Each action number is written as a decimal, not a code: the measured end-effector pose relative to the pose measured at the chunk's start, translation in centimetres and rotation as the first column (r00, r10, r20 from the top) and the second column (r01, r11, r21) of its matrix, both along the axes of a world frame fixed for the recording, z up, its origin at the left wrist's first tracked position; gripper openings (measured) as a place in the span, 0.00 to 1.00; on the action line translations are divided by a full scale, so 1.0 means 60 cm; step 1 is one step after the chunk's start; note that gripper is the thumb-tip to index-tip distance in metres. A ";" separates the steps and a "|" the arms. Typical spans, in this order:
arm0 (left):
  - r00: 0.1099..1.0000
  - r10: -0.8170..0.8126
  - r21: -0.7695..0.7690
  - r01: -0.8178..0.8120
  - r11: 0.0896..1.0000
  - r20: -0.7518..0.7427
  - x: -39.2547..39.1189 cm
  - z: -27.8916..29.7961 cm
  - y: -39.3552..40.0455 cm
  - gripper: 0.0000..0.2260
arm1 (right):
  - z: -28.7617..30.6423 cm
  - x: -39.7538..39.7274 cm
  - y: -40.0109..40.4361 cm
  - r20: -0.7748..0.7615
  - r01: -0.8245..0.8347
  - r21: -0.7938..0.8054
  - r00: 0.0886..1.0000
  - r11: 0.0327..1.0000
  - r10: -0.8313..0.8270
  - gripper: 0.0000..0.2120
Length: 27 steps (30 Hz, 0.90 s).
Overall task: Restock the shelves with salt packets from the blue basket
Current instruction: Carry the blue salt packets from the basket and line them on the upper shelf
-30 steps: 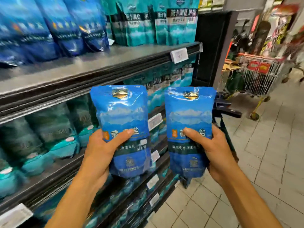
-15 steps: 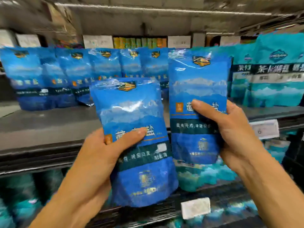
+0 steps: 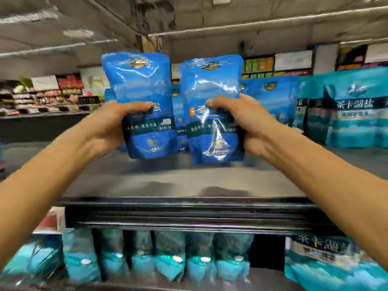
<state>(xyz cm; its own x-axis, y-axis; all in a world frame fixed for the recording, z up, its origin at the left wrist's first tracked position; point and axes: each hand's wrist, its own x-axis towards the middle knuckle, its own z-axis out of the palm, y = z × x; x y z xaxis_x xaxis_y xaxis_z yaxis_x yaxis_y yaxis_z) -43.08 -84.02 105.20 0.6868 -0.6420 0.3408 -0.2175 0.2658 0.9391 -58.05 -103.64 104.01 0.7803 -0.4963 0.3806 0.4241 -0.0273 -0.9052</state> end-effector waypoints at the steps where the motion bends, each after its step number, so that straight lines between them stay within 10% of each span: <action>1: 1.000 0.003 0.012 -0.003 1.000 0.003 0.032 0.001 0.009 0.17 | 0.002 0.029 0.007 -0.022 -0.014 -0.014 1.000 1.000 0.013 0.11; 17: 0.988 0.099 0.254 -0.126 0.959 0.116 0.337 -0.050 0.071 0.23 | -0.050 0.320 0.047 -0.193 0.120 -0.193 0.968 0.974 -0.158 0.13; 22: 0.855 0.151 0.583 -0.456 0.673 0.495 0.333 -0.049 0.095 0.19 | -0.064 0.294 0.028 -0.409 0.028 -0.640 0.834 0.768 -0.371 0.29; 27: 0.908 0.166 0.621 -0.388 0.682 0.385 0.327 -0.065 0.091 0.16 | -0.062 0.290 0.048 -0.467 0.008 -0.502 0.839 0.865 -0.279 0.26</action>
